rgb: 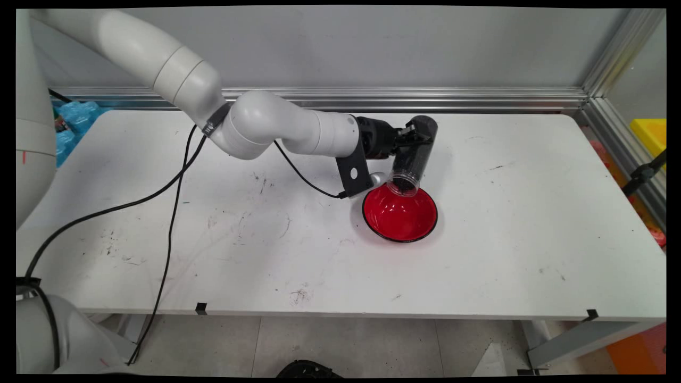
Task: Pour the black seasoning powder in the red bowl
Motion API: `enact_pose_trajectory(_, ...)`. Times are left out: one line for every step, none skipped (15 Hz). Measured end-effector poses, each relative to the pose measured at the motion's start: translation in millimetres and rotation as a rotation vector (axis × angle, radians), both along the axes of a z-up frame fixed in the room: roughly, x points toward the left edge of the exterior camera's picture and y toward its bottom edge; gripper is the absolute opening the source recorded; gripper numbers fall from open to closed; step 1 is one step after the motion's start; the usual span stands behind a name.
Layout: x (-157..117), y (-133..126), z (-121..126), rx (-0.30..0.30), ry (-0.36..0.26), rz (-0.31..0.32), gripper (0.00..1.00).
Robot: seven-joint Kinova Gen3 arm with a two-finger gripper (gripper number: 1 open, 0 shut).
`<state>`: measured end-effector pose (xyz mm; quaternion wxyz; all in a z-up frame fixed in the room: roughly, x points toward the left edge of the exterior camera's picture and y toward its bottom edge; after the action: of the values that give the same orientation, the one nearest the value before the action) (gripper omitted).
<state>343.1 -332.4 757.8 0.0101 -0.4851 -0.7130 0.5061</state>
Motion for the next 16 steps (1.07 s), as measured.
enact_pose_trajectory(0.5,-0.1,0.0,-0.006,-0.002,-0.006,0.0)
enact_pose_trajectory(0.8,-0.2,0.0,-0.011,-0.003,-0.012,0.0)
enact_pose_trajectory(1.3,-0.4,0.1,-0.018,-0.004,-0.018,0.0)
enact_pose_trajectory(1.9,-0.7,0.2,-0.024,-0.006,-0.024,0.0)
enact_pose_trajectory(2.5,-0.9,0.4,-0.031,-0.007,-0.03,0.0)
enact_pose_trajectory(3.0,-1.2,0.4,-0.036,-0.008,-0.034,0.0)
enact_pose_trajectory(3.3,-1.5,0.6,-0.039,-0.008,-0.038,0.0)
enact_pose_trajectory(3.6,-1.9,0.8,-0.045,-0.009,-0.043,0.0)
enact_pose_trajectory(4.0,-2.4,1.0,-0.052,-0.01,-0.049,0.0)
enact_pose_trajectory(4.2,-2.8,1.4,-0.058,-0.01,-0.054,0.0)
enact_pose_trajectory(4.4,-3.3,1.8,-0.063,-0.01,-0.058,0.0)
enact_pose_trajectory(4.5,-3.5,2.1,-0.067,-0.011,-0.061,0.0)
enact_pose_trajectory(4.7,-3.9,2.6,-0.073,-0.011,-0.065,0.0)
enact_pose_trajectory(4.8,-4.1,2.9,-0.079,-0.011,-0.07,0.0)
enact_pose_trajectory(5.0,-4.3,3.2,-0.085,-0.012,-0.075,0.0)
enact_pose_trajectory(5.2,-4.3,3.4,-0.09,-0.013,-0.08,0.0)
